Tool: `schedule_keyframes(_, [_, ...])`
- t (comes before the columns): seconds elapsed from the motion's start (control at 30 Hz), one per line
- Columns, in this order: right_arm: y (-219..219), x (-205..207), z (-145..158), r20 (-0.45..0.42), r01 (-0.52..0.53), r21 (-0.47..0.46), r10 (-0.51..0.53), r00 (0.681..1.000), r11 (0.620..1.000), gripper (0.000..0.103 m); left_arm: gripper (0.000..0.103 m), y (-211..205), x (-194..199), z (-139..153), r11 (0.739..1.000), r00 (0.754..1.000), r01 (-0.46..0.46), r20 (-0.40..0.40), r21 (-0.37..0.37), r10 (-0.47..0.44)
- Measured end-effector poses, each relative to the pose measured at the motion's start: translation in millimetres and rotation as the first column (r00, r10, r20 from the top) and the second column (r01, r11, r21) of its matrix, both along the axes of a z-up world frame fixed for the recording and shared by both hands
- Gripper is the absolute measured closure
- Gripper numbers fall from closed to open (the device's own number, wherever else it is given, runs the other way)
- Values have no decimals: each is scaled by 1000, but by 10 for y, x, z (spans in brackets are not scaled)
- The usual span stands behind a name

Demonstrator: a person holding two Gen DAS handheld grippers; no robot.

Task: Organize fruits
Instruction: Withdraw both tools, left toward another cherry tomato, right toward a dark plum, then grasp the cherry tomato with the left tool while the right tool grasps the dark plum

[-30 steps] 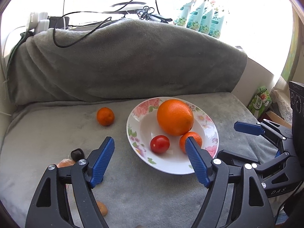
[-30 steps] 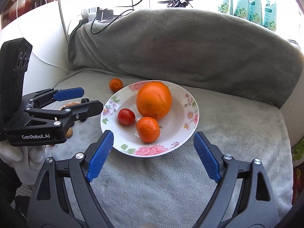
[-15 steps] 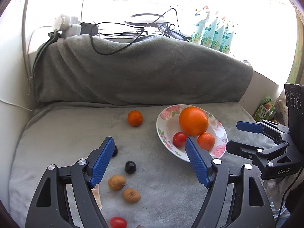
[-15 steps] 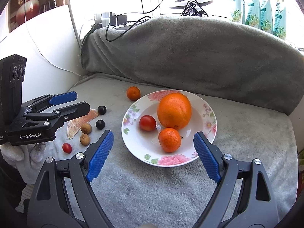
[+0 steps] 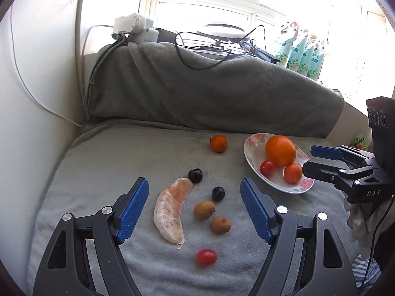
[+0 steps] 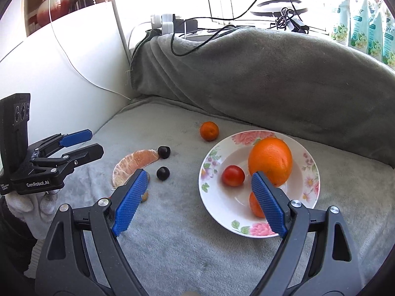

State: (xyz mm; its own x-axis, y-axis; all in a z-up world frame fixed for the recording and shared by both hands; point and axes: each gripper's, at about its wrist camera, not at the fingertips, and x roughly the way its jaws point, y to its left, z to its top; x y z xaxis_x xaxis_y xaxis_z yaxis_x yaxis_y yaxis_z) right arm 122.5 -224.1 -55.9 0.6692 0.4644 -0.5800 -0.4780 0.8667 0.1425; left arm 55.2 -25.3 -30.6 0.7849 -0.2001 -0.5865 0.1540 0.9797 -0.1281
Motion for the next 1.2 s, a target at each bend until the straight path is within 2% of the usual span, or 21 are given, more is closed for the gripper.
schedule_keyframes(0.27, [295,136,-47,-27,-75,-4,75,997,997,15,29,62,-218,-122,1000,1000,5,-25,-8,-5])
schedule_keyframes(0.47, [520,216,-160,-65,-135,-30,133,989,990,31,40,12,-285,-286,999,997,28,-68,-32,-31])
schedule_keyframes(0.6, [669,275,-276,-94,-164,-67,158,983,984,49,50,-28,-292,-401,998,994,52,-99,-41,-56])
schedule_keyframes(0.7, [759,333,-367,-115,-175,-82,165,980,981,52,56,-46,-291,-473,997,991,64,-118,-50,-70])
schedule_keyframes(0.83, [841,424,-472,-139,-172,-102,157,978,980,63,61,-72,-282,-562,995,986,78,-141,-58,-85])
schedule_keyframes(1.2, [950,605,-664,-183,-166,-125,142,973,978,72,66,-65,-206,-705,994,979,92,-179,-57,-100])
